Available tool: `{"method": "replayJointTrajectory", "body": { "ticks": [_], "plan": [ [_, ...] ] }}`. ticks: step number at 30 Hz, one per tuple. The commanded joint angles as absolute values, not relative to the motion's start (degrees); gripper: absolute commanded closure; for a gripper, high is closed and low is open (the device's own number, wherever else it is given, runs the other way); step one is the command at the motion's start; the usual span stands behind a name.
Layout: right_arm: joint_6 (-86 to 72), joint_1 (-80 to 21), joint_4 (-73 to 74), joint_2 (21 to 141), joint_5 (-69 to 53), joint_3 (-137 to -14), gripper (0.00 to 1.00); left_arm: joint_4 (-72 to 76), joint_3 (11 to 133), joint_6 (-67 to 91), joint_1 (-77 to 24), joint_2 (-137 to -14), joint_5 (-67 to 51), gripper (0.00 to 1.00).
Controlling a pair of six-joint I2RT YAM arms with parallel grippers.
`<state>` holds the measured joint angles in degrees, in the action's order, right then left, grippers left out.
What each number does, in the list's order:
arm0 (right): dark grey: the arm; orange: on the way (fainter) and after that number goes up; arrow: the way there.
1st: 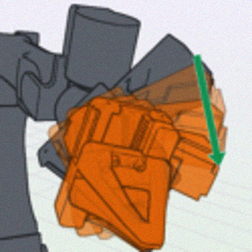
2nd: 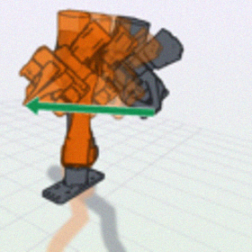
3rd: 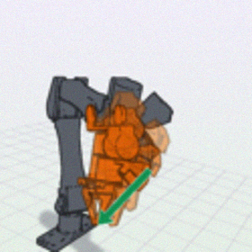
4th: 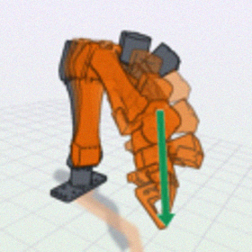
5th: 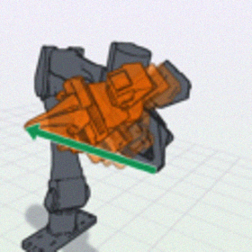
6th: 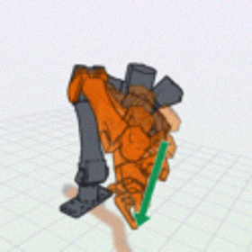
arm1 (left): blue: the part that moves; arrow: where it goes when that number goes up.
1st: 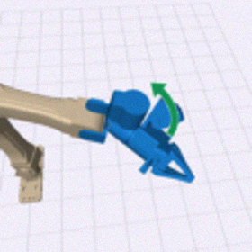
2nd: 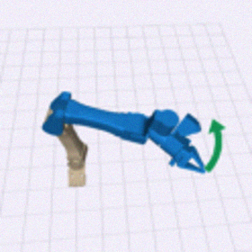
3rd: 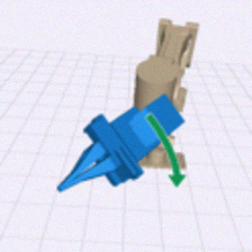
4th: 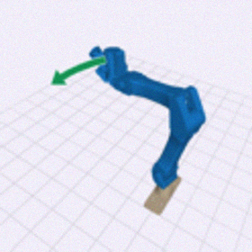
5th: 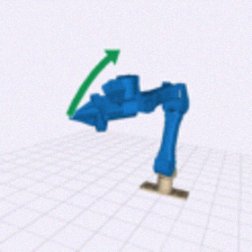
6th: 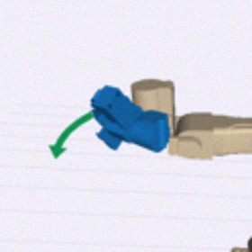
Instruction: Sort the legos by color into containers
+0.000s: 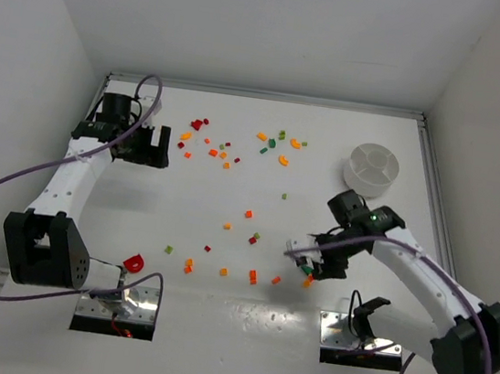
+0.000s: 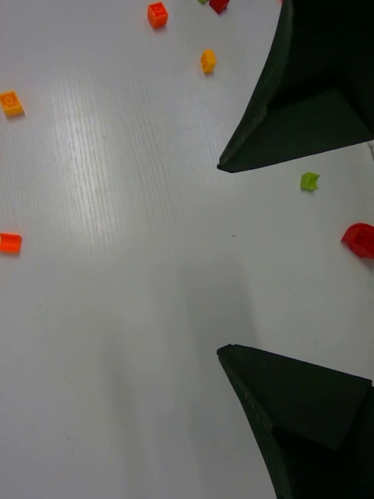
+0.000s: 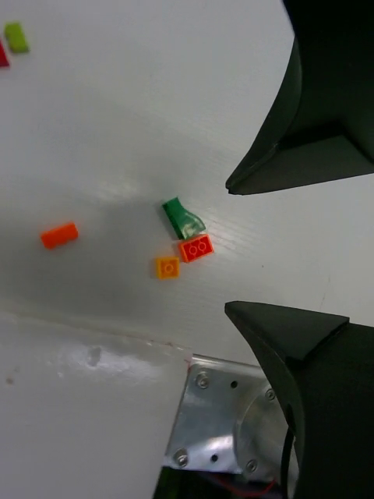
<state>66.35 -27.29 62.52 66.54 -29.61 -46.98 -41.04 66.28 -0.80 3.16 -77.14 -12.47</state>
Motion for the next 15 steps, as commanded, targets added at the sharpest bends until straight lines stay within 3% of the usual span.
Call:
{"method": "replayJointTrajectory", "body": {
  "ticks": [1, 5, 15],
  "plan": [
    [80.2, -31.5, 60.5, 57.1, -26.6, -39.8, 0.43, -41.1, 67.9, -0.4, 4.0, -77.1, -13.6, 0.01],
    [83.8, -35.2, 57.6, 54.6, -25.1, -35.5, 0.47, -41.1, 67.3, -0.4, 4.6, -77.1, -13.6, 0.01],
    [72.7, -44.9, 52.7, 67.6, -25.7, -39.0, 0.59, -41.1, 67.9, -0.4, 4.6, -78.1, -13.6, 0.01]
  ]
}}
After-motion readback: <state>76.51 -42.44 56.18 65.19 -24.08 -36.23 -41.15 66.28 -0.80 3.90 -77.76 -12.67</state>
